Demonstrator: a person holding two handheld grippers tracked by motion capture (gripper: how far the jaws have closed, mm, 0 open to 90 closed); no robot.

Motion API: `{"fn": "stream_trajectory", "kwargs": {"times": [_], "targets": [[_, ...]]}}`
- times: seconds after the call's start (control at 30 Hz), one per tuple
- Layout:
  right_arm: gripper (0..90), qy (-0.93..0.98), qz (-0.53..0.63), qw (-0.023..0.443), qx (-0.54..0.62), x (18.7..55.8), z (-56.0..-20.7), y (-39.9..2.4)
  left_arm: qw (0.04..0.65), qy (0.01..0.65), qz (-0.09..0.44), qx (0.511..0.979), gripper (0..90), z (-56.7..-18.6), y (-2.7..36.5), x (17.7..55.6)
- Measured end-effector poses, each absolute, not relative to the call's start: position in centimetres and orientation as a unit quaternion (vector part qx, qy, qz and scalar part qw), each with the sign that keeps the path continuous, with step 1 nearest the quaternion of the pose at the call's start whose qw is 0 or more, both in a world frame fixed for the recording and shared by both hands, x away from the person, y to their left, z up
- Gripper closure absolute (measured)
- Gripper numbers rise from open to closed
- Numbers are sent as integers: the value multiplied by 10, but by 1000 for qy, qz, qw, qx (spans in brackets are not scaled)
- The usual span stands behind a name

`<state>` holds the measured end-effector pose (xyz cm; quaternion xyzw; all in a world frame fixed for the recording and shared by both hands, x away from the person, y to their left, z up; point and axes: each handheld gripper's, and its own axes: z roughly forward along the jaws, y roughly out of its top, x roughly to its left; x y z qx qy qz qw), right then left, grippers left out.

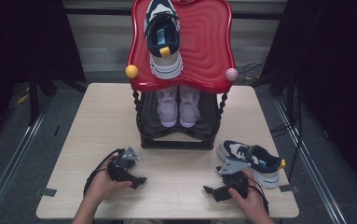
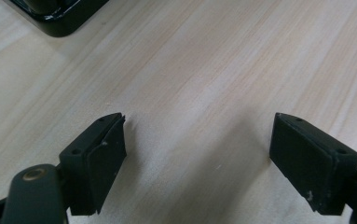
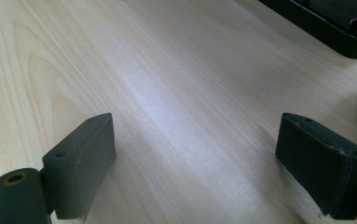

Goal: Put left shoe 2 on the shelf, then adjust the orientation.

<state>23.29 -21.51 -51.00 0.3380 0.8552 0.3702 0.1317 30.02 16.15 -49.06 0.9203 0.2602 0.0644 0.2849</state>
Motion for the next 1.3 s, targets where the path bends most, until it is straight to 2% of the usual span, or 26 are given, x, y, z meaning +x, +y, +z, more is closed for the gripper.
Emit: {"fn": "stream_trajectory", "kwargs": {"times": [0.07, 0.67, 1.1, 1.3], "targets": [[112, 855, 370, 132, 338, 233, -510, -215, 302, 271, 71, 911, 148, -494, 161, 297], [109, 860, 371, 124, 327, 233, -510, -217, 366, 278, 102, 882, 101, -506, 171, 282], [167, 881, 346, 81, 313, 228, -498, -220, 373, 275, 105, 880, 96, -508, 173, 281], [195, 882, 342, 92, 312, 228, -487, -226, 374, 275, 104, 880, 96, -508, 172, 281]]}}
